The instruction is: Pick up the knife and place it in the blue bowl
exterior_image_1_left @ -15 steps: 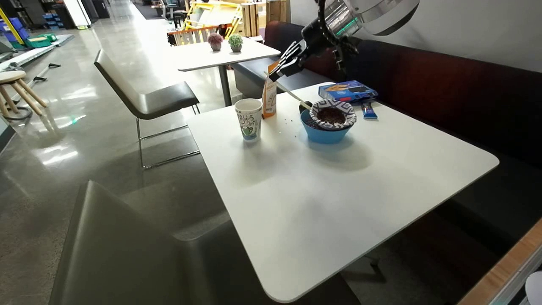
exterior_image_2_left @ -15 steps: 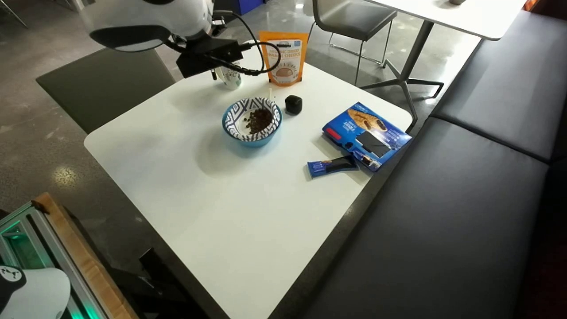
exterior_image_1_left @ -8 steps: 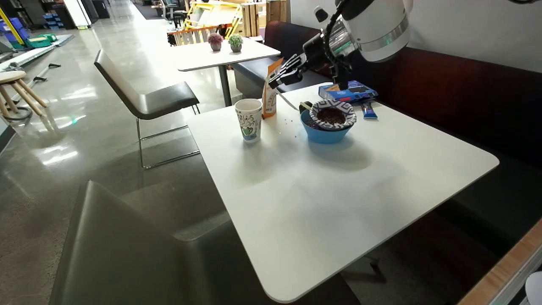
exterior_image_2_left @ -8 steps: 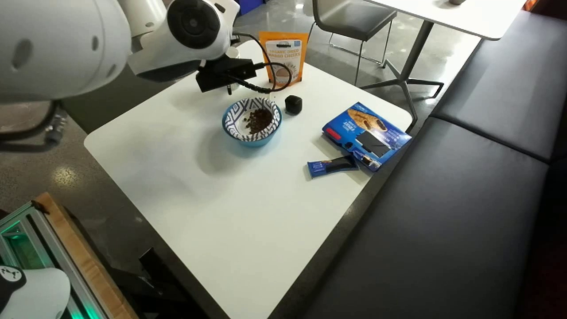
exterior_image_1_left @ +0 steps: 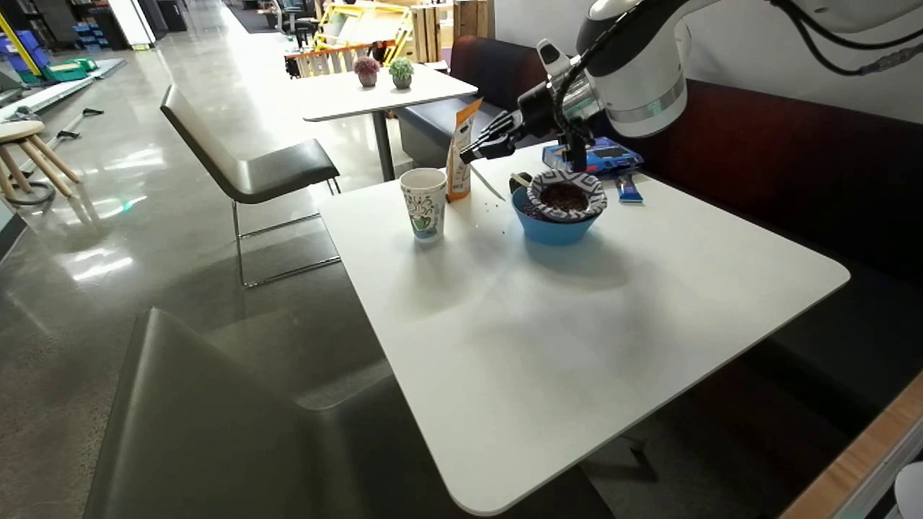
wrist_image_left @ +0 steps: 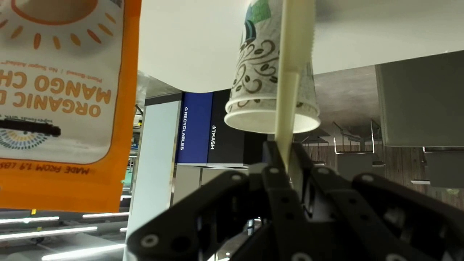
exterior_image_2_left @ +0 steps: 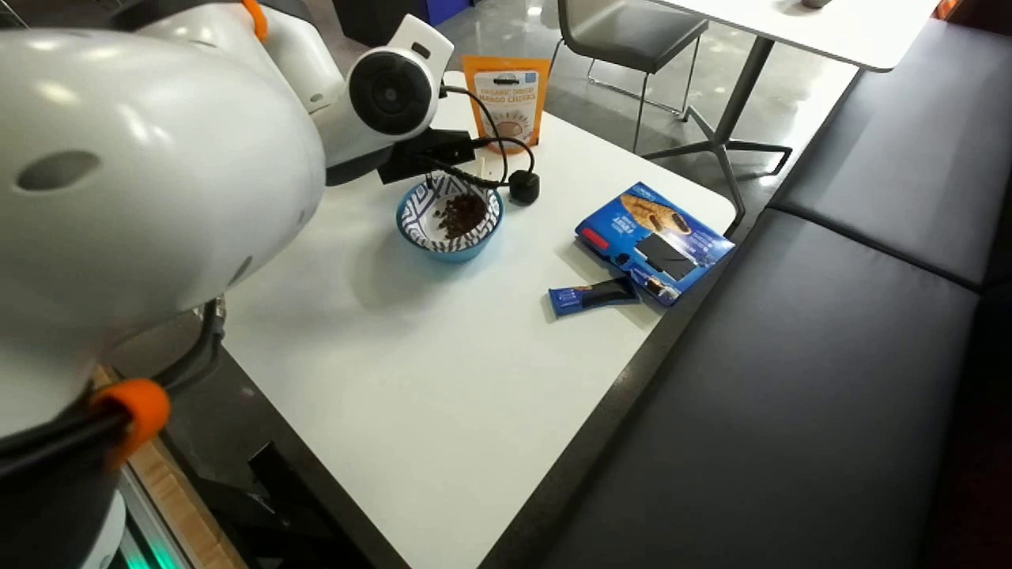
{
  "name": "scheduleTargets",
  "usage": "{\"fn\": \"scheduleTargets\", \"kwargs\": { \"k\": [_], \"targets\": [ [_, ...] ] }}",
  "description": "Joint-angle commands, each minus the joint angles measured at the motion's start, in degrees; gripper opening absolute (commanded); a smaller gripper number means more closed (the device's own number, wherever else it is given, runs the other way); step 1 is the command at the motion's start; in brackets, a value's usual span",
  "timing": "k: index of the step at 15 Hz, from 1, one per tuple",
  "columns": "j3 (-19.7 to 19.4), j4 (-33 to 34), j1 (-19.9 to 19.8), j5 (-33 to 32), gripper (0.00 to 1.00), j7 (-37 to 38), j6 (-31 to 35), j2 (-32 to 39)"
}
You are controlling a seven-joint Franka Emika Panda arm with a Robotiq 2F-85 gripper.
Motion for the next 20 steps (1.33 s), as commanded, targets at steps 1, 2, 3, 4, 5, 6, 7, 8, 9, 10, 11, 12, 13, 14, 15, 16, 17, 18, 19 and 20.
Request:
{"fn": "scheduleTargets", "kwargs": {
  "k": [1, 2, 3, 4, 5, 6, 7, 8, 9, 10, 11, 12, 13, 14, 15, 16, 17, 18, 19, 20],
  "targets": [
    [-0.4, 1.6, 0.0, -4.4, 0.03, 3.4, -1.0, 2.2],
    [-0.5, 1.7, -0.1, -4.8, 0.03, 4.2, -1.3, 2.0],
    [-0.8, 1.8, 0.0, -5.3, 0.03, 4.8, -1.4, 1.4],
    [-0.9, 1.9, -0.2, -5.7, 0.03, 5.6, -1.9, 1.1],
    [-1.0, 2.0, -0.2, -6.0, 0.03, 6.1, -2.3, 0.7],
    [-1.0, 2.0, -0.5, -6.2, 0.03, 6.7, -2.8, 0.8],
    [-1.2, 2.0, -0.6, -6.4, 0.03, 7.0, -3.2, 0.6],
    [-1.4, 1.9, -0.8, -6.6, 0.03, 7.3, -3.5, 0.7],
    [-1.4, 1.9, -1.1, -6.7, 0.03, 7.6, -3.7, 0.7],
    [-1.5, 1.8, -1.3, -6.9, 0.03, 7.8, -3.7, 0.6],
    [-1.6, 1.7, -1.5, -7.0, 0.03, 8.0, -3.8, 0.4],
    [-1.5, 1.7, -1.7, -7.3, 0.03, 8.2, -3.6, 0.3],
    [-1.4, 1.7, -1.9, -7.4, 0.03, 8.5, -3.9, 0.3],
    [-1.6, 1.7, -2.0, -7.5, 0.03, 8.9, -4.2, 0.1],
    [-1.7, 1.6, -2.0, -7.6, 0.03, 9.1, -4.5, 0.0],
    [-1.7, 1.6, -2.0, -7.7, 0.03, 9.2, -4.6, -0.1],
    [-1.4, 1.5, -2.2, -7.7, 0.03, 9.2, -4.3, 0.2],
    [-1.0, 1.5, -2.4, -7.8, 0.03, 9.2, -3.7, 0.4],
    [-0.3, 1.5, -2.8, -7.9, 0.03, 9.3, -3.6, 0.6],
    [0.0, 1.4, -3.1, -7.8, 0.03, 9.6, -3.6, 0.4]
  ]
}}
